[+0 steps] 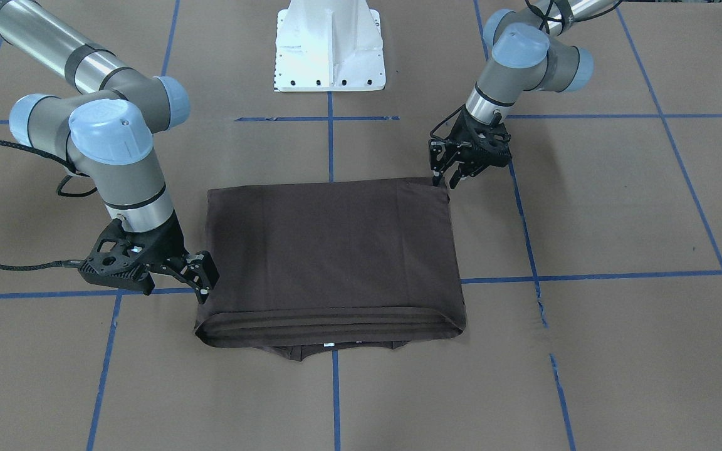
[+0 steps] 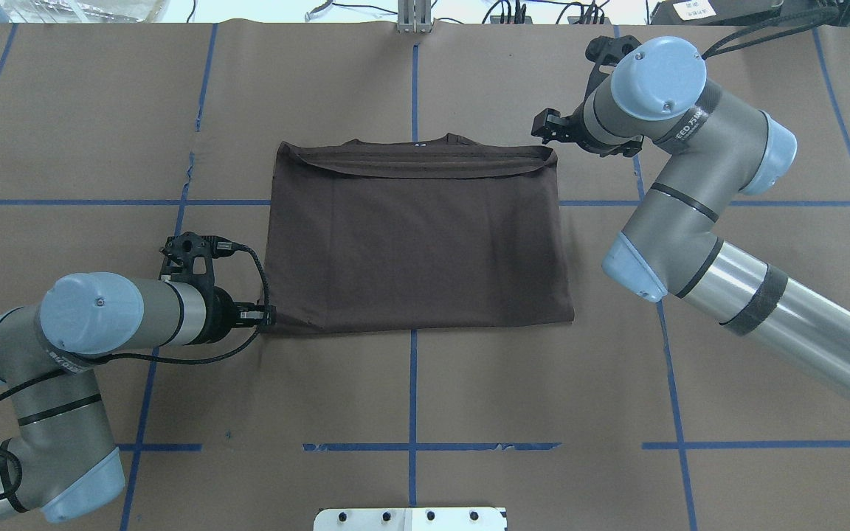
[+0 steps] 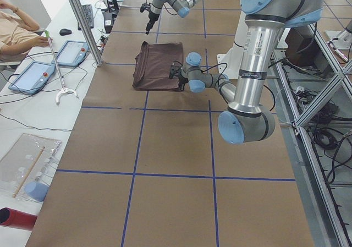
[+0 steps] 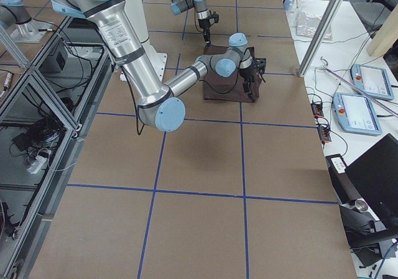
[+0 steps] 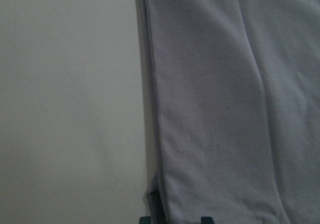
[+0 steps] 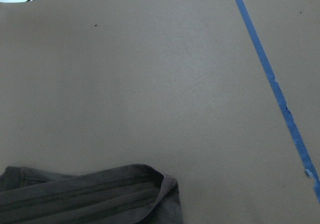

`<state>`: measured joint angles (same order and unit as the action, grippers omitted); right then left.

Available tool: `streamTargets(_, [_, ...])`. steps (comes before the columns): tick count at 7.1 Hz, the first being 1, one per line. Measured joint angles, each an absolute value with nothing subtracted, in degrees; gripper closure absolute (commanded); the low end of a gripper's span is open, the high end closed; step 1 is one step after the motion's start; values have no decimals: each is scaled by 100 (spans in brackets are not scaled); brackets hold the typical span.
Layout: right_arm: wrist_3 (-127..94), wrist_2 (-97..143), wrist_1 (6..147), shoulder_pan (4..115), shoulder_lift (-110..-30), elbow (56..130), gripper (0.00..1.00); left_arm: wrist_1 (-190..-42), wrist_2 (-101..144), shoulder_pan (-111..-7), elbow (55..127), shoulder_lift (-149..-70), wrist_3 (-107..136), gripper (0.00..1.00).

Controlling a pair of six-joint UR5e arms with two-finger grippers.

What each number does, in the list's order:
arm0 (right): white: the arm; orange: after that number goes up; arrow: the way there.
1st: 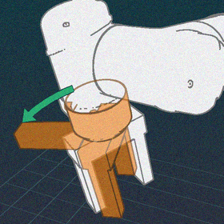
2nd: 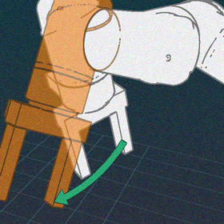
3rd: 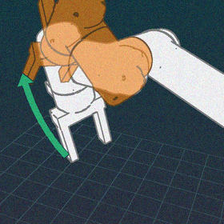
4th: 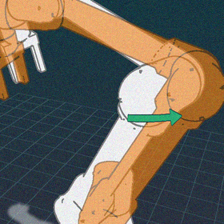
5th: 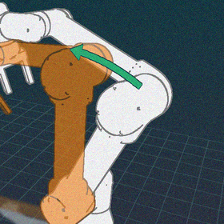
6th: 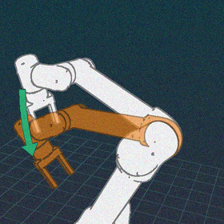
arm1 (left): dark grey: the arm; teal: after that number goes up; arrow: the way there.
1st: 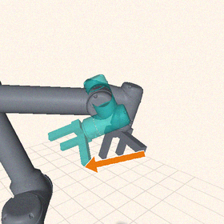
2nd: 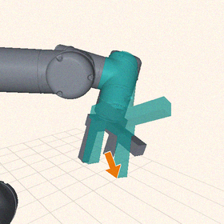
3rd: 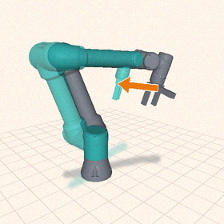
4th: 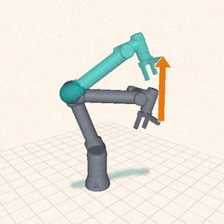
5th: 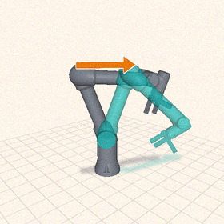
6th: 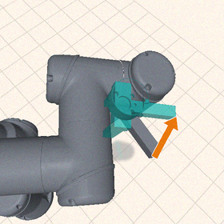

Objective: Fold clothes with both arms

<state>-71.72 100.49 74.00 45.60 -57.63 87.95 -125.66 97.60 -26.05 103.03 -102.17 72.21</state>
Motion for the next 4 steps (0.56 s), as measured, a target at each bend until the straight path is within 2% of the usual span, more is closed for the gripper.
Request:
streamTargets(1, [-7172, 10047, 7400, 4556, -5770, 8797, 0, -12562, 9752, -2579, 10301, -10221, 7241, 88])
streamTargets(2, [-7172, 10044, 7400, 4554, -5772, 8797, 0, -12561, 9739, -2557, 10298, -10220, 7247, 100])
streamTargets(4, [-7172, 10033, 7400, 4547, -5780, 8793, 0, -12558, 9662, -2482, 10295, -10206, 7249, 100])
